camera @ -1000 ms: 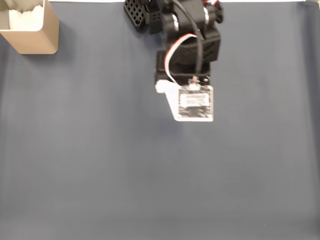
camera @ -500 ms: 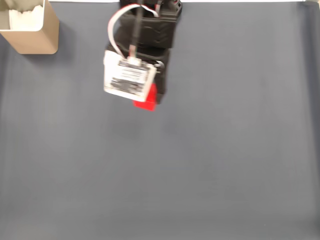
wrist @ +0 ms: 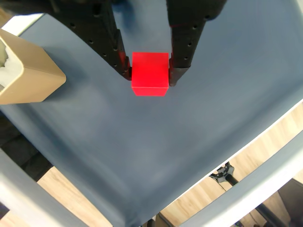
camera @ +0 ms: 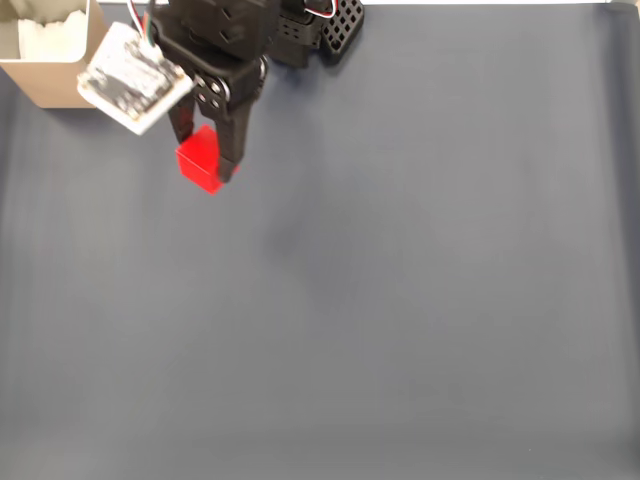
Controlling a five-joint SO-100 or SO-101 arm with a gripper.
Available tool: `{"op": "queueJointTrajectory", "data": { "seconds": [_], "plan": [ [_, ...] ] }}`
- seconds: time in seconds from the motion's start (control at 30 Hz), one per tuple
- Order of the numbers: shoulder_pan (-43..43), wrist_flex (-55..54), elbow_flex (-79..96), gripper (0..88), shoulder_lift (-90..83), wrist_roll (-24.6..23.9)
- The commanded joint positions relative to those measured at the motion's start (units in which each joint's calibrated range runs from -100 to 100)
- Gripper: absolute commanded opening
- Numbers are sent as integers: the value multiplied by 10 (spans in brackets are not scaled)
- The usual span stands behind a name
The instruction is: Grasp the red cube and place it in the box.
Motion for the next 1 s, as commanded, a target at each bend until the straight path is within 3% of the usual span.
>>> {"op": "queueJointTrajectory", "data": {
  "seconds": [0.0, 0.53, 0.97],
  "plan": [
    [34, 3, -30, 0, -19, 0],
    [189, -2, -36, 0, -49, 33],
    [258, -5, -27, 0, -53, 29]
  ]
}}
